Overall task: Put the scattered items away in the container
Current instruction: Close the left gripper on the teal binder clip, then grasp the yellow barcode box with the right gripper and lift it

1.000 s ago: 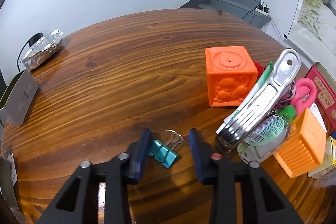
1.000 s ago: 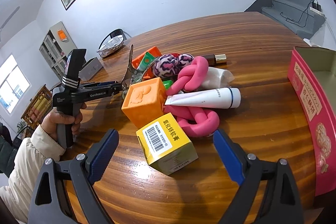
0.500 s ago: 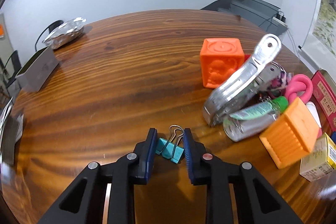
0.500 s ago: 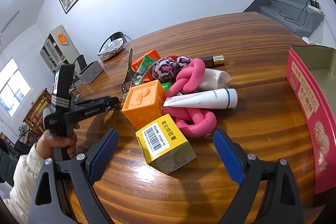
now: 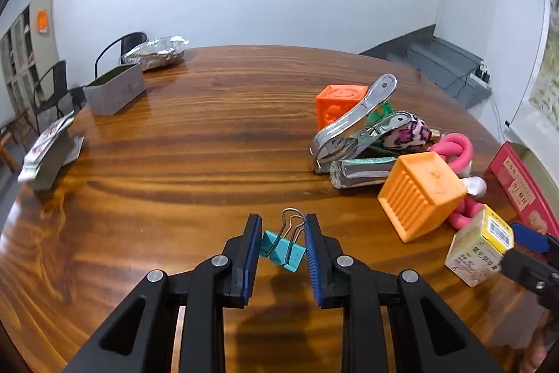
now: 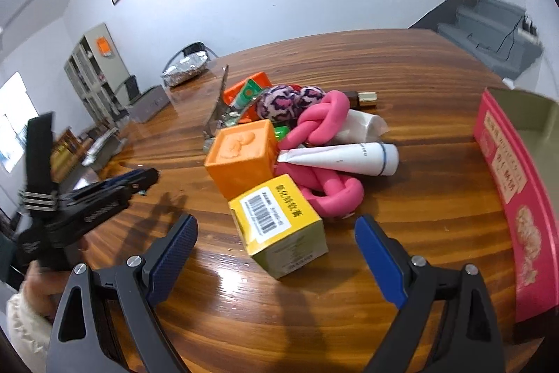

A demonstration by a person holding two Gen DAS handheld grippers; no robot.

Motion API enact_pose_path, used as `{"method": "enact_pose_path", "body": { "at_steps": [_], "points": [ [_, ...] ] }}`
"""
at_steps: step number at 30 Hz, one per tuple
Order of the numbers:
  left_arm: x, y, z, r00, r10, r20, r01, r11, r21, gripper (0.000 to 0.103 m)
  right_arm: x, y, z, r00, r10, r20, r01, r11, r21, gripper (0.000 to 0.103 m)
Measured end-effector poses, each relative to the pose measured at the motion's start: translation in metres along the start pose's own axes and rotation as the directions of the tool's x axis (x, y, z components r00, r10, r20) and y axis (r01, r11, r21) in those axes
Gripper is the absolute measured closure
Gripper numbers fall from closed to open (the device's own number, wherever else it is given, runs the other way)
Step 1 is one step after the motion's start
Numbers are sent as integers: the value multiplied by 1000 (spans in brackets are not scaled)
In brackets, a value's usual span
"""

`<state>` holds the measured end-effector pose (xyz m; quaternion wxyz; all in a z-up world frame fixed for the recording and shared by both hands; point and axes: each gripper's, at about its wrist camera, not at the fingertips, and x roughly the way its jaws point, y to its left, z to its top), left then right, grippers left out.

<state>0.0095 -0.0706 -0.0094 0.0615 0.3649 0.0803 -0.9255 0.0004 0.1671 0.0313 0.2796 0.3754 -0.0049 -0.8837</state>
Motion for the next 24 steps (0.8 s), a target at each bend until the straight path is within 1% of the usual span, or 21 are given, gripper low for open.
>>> {"method": "enact_pose_path", "body": {
  "at_steps": [4, 8, 12, 15, 23, 24],
  "points": [
    [-1, -3, -2, 1000, -4, 0, 4, 1000, -2, 77, 8, -3, -2, 998, -54, -27, 54, 999, -7, 9],
    [0, -4, -2, 1000, 0, -2, 0, 1000, -4, 77, 14, -8, -2, 996, -69, -48, 69, 998, 4, 9],
    [-4, -7, -3, 1000, 17, 11, -17, 1000, 6, 77, 17, -6, -4, 995, -87, -55, 86, 996, -20, 10],
    [-6, -9, -3, 1000, 10, 18, -10, 1000, 14, 77, 19, -3, -4, 995, -83, -59, 81, 996, -33, 10],
    [-6, -16, -4, 1000, -2, 9, 2, 1000, 25, 77, 18, -9, -2, 996, -79, -45, 79, 997, 1, 11],
    [-6, -16, -5, 1000, -4, 7, 3, 1000, 25, 77, 18, -9, -1, 996, -75, -44, 75, 997, -1, 13]
  ]
}}
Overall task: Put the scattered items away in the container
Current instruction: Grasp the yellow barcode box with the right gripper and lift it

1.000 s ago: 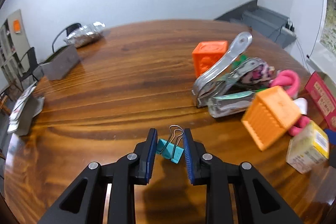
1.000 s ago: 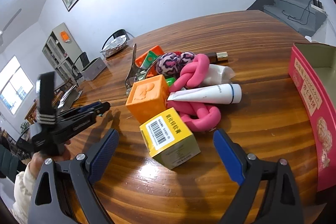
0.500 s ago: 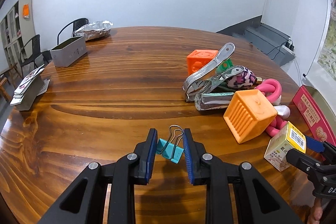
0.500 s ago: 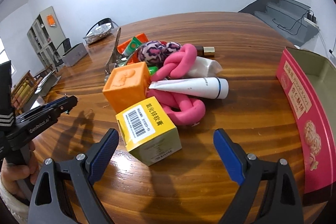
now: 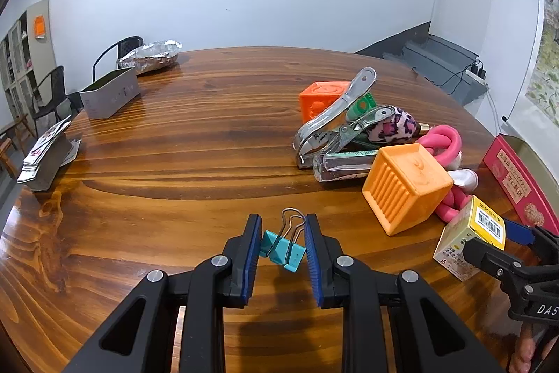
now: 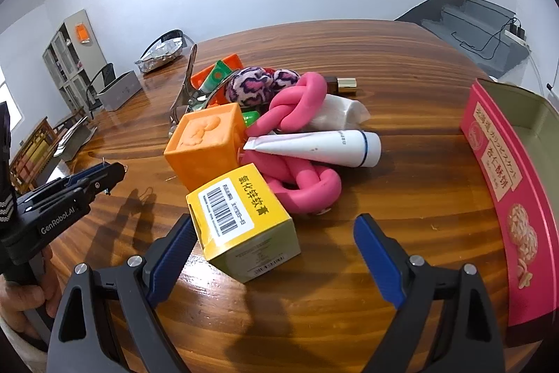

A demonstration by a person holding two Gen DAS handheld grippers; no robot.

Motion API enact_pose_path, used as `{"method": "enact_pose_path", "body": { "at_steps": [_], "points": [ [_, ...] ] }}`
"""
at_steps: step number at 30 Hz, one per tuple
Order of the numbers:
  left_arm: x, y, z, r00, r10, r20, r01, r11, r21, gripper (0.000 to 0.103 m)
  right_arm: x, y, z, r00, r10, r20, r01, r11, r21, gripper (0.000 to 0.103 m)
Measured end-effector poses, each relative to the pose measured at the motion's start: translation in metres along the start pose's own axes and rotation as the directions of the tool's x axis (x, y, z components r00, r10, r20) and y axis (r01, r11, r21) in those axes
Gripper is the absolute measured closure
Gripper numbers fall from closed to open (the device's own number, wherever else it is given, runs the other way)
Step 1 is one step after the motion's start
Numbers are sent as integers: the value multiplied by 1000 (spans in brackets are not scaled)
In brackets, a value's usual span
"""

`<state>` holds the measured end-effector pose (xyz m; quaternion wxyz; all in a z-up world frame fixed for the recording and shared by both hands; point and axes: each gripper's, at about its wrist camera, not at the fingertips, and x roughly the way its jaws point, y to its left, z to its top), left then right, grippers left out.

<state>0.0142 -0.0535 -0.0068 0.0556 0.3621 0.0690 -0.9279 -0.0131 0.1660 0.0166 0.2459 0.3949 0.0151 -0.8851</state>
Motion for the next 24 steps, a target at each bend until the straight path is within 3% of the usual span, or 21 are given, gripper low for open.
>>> {"method": "enact_pose_path", "body": {
  "at_steps": [5, 9, 13, 24],
  "points": [
    [1, -3, -1, 1000, -6, -7, 6, 1000, 4, 77, 3, 7, 1, 1000, 23, -8, -23, 999, -32, 27],
    [3, -6, -1, 1000, -5, -13, 5, 1000, 10, 77, 5, 8, 2, 998, 62, -15, -63, 998, -28, 45],
    [4, -5, -2, 1000, -7, -19, 7, 1000, 1, 77, 3, 10, 1, 998, 67, -5, -67, 997, -32, 50],
    [-4, 4, -3, 1000, -26, 1, 26, 998, -62, 77, -21, 12, 2, 991, 87, 106, -84, 996, -33, 51]
  ]
}}
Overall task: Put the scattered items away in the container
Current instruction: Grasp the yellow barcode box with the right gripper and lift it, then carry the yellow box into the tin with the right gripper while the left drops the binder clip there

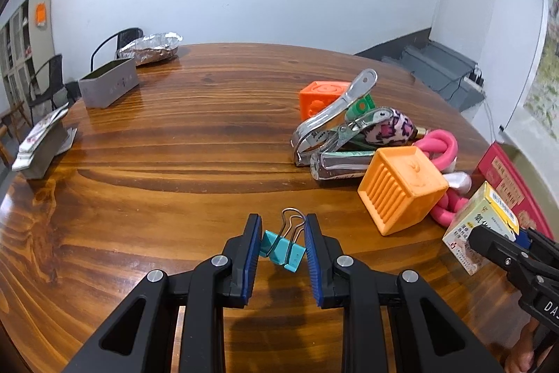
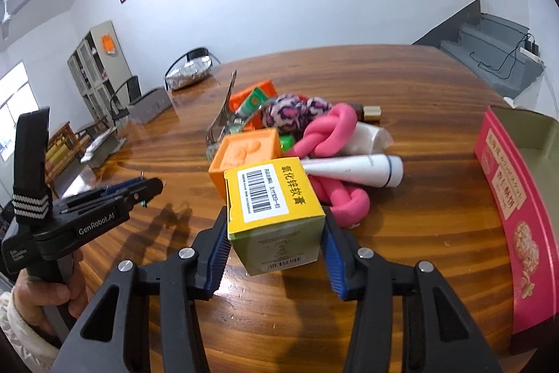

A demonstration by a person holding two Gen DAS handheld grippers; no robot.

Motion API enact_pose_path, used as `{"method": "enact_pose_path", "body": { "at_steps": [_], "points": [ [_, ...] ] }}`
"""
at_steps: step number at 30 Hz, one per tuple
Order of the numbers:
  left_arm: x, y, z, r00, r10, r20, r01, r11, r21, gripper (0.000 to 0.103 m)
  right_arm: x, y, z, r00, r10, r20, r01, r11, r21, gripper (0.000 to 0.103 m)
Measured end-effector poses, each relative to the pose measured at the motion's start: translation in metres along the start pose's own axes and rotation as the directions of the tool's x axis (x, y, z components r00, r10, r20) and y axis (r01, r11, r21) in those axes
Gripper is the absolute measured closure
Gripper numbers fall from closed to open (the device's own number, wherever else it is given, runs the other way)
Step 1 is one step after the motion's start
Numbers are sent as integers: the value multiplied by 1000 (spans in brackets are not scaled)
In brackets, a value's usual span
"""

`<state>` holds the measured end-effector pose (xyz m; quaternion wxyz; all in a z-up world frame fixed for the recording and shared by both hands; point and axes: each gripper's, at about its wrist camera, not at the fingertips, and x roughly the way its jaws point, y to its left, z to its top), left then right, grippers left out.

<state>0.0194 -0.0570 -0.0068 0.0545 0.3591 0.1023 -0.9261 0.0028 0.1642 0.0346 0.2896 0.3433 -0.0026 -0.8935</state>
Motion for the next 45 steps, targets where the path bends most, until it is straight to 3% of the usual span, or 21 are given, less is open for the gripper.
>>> {"method": "enact_pose_path", "body": {
  "at_steps": [6, 11, 14, 19, 23, 27, 34, 42, 43, 44, 45],
  "points": [
    [-11, -8, -5, 1000, -9, 20, 10, 999, -40, 77, -21, -17, 3, 993, -79, 86, 73, 995, 70, 51],
    [-30, -44, -9, 997, -65, 35, 64, 998, 5, 77, -63, -40, -6, 967, -192, 169, 169, 975, 142, 51],
    [-41, -78, -8, 990, -131, 45, 128, 990, 52, 77, -103, -60, -14, 939, -274, 208, 240, 955, 175, 51],
    [-53, -146, -2, 960, -280, 31, 274, 955, 116, 77, -167, -104, -16, 879, -404, 254, 338, 903, 265, 51],
    [-59, -200, 3, 924, -383, -1, 378, 912, 162, 77, -194, -145, -22, 844, -496, 203, 419, 847, 327, 51],
    [-64, -253, 7, 886, -463, -37, 459, 862, 216, 77, -195, -172, -30, 845, -515, 145, 439, 823, 360, 51],
    [-58, -319, 12, 826, -556, -97, 560, 785, 265, 77, -193, -188, -34, 856, -503, 121, 433, 825, 362, 50],
    [-36, -352, 16, 805, -572, -158, 593, 757, 274, 76, -188, -205, -36, 871, -486, 75, 429, 825, 368, 47],
    [-32, -354, 17, 794, -583, -172, 607, 751, 259, 70, -188, -206, -37, 873, -483, 73, 425, 825, 373, 45],
    [-29, -354, 18, 788, -590, -178, 616, 750, 242, 46, -189, -207, -38, 874, -481, 75, 420, 823, 382, 44],
    [-27, -352, 19, 787, -593, -172, 618, 754, 222, 30, -189, -208, -39, 872, -484, 76, 422, 820, 387, 40]
  ]
}}
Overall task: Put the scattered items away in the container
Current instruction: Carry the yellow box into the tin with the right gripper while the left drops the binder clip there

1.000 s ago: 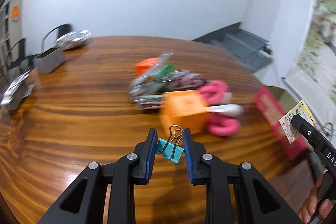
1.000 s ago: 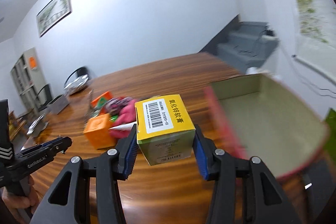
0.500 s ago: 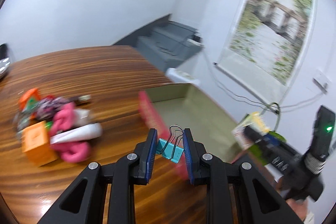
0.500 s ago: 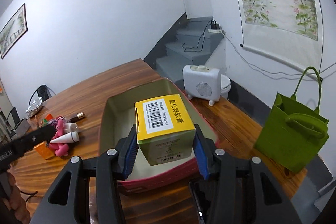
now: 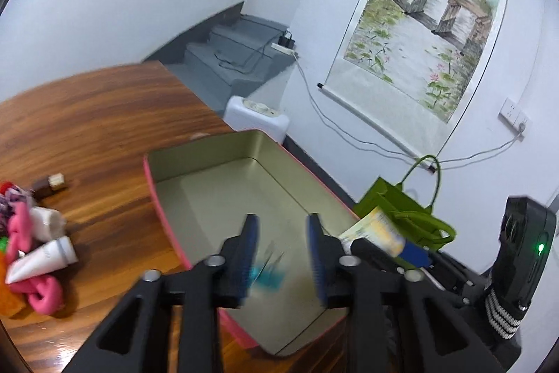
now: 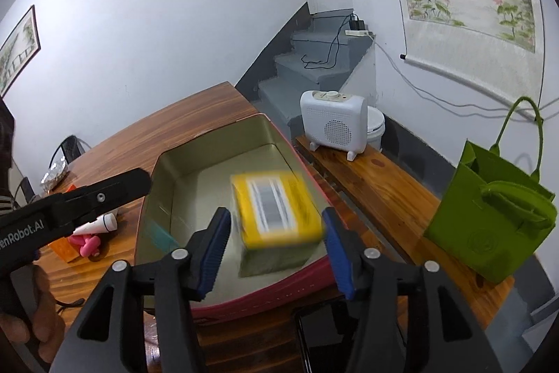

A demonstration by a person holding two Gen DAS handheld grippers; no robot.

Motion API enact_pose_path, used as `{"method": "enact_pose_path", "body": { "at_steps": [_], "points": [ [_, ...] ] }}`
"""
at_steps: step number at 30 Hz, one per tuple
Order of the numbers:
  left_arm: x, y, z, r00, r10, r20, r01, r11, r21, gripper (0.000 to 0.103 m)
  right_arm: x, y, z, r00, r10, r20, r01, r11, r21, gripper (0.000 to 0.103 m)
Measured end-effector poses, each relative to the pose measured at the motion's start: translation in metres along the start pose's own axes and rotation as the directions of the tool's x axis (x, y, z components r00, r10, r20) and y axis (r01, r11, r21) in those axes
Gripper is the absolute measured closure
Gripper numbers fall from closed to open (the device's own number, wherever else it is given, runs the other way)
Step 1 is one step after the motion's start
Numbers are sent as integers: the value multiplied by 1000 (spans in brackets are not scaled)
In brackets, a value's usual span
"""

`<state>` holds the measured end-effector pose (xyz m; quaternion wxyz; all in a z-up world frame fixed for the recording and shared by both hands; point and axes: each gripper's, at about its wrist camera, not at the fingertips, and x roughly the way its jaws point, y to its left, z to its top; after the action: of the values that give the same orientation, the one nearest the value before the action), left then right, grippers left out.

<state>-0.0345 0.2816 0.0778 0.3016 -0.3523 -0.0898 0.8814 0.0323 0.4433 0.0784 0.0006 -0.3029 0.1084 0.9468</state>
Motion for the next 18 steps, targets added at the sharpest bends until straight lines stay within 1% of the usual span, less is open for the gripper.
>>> {"method": "enact_pose_path", "body": {
  "at_steps": [1, 3, 7, 9, 14, 16, 18],
  "points": [
    [-2, 3, 0, 1000, 4, 22, -4, 1000, -18, 13, -1, -1, 0, 1000, -9, 4, 9, 1000, 4, 36],
    [-7, 7, 1, 999, 7, 45, -5, 1000, -25, 13, -2, -5, 0, 1000, -18, 12, 18, 1000, 18, 32],
    [-17, 14, 2, 997, 38, 65, -36, 999, -22, 13, -1, -6, 2, 1000, -12, 16, 12, 999, 50, 32],
    [-23, 21, 1, 995, 72, 73, -71, 997, -18, 13, -2, 1, 1, 1000, -1, 24, 0, 999, 50, 32],
    [-44, 45, -7, 982, 168, 91, -166, 986, -33, 13, -1, 29, 0, 998, 46, 34, -47, 999, 19, 31],
    [-55, 56, -11, 974, 203, 101, -200, 979, -43, 13, -2, 44, -1, 997, 71, 38, -71, 997, 4, 29],
    [-70, 69, -16, 962, 247, 115, -243, 969, -54, 13, -3, 60, -4, 995, 94, 42, -93, 996, -13, 27]
  ]
}}
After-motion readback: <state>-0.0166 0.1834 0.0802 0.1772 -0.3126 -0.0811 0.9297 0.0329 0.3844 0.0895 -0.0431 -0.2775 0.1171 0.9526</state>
